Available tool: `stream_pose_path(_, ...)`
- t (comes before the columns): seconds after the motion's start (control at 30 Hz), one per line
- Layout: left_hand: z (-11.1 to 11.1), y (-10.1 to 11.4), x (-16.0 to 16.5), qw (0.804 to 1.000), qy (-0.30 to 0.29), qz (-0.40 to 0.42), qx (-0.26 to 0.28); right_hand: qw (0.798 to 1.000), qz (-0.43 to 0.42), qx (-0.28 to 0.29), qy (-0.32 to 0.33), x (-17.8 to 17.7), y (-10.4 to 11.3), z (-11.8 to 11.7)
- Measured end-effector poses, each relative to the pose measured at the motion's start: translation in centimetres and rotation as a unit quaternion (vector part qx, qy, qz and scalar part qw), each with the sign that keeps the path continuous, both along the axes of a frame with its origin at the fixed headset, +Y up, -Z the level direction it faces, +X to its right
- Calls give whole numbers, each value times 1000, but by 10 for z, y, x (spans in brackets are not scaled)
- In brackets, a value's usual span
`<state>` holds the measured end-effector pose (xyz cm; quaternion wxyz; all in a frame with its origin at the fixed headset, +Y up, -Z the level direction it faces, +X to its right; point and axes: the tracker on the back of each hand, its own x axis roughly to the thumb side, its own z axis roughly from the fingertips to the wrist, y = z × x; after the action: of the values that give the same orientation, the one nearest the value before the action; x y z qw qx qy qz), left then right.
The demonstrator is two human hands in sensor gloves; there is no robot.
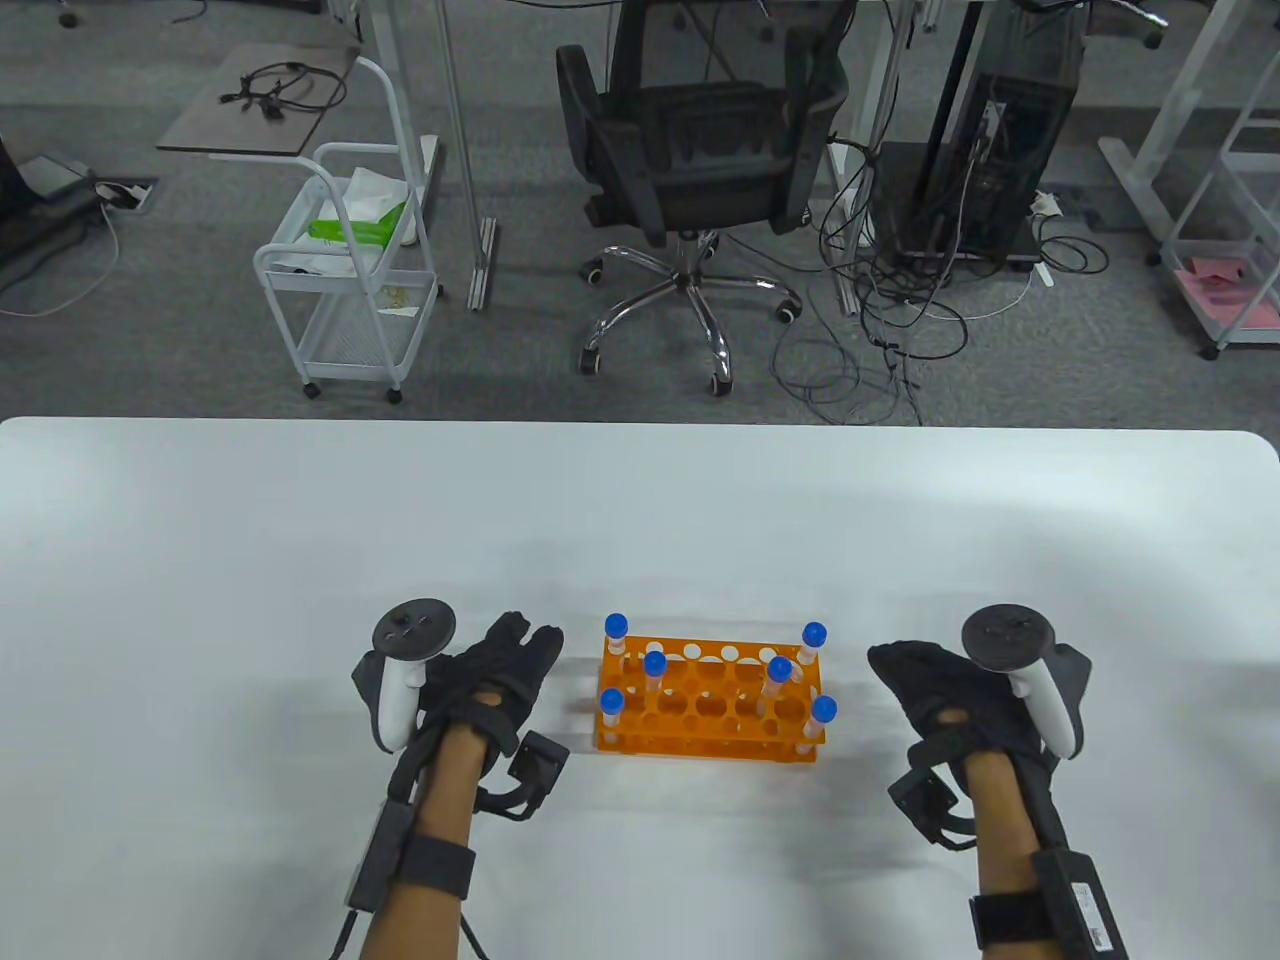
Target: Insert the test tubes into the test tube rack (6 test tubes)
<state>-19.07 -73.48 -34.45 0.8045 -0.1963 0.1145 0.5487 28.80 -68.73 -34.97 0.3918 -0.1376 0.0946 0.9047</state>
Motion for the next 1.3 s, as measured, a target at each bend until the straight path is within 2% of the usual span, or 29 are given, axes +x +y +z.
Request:
stream_pose_path(0.17, 36, 31, -2, 997, -9, -33, 73, 995, 19, 88, 52, -21, 31, 24)
stream_pose_path(0.23, 44, 40, 4, 994, -23, -46, 95, 991, 30, 104, 72, -32, 35, 33)
stream_pose_path(0.33, 56, 61, 27, 982, -61, -85, 159, 986, 41, 106, 124, -60, 36, 54)
stream_pose_path(0.43, 67, 68, 50, 969, -100, -117, 194, 977, 61, 113, 173, -84, 34, 74)
stream_pose_path(0.6, 81, 62, 92, 943, -214, -156, 203, 959, 70, 126, 244, -108, 21, 96)
stream_pose_path(0.7, 79, 50, 102, 927, -233, -207, 209, 955, 95, 114, 258, -115, 11, 96)
stream_pose_path(0.77, 78, 47, 104, 920, -256, -207, 214, 951, 128, 116, 256, -117, 7, 94)
stream_pose_path(0.8, 76, 48, 105, 915, -255, -212, 230, 948, 147, 116, 257, -118, 5, 93)
stream_pose_path(0.9, 75, 48, 103, 911, -255, -225, 233, 946, 167, 119, 251, -118, 2, 92)
stream_pose_path(1.1, 75, 35, 100, 906, -281, -250, 194, 944, 182, 105, 256, -125, -3, 92)
stream_pose_path(1.3, 79, 35, 105, 897, -287, -260, 212, 945, 185, 92, 254, -126, -7, 88)
